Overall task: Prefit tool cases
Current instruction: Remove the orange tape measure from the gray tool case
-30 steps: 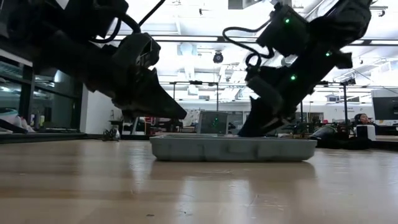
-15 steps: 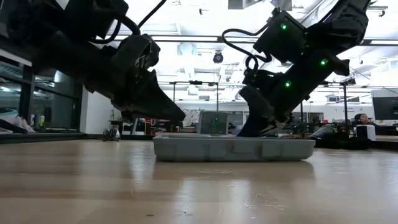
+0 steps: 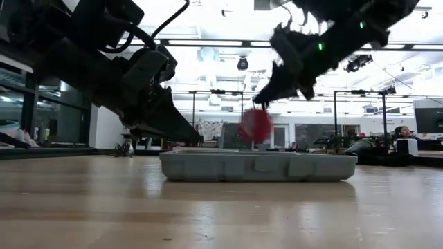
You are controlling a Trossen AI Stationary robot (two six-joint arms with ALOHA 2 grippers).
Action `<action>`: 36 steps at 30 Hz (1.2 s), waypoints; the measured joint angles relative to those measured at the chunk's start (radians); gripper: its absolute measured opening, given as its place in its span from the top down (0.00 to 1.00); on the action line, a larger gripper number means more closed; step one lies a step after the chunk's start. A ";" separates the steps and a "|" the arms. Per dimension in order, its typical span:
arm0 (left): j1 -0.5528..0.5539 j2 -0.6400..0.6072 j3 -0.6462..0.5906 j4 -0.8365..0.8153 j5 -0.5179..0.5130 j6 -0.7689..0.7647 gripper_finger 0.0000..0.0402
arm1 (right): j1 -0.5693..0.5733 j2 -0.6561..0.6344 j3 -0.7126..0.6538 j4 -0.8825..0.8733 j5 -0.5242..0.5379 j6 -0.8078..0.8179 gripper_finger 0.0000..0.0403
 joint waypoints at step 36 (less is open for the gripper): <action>-0.001 0.000 0.000 -0.023 0.001 -0.001 1.00 | -0.410 -0.124 0.039 -0.429 0.023 -0.091 0.91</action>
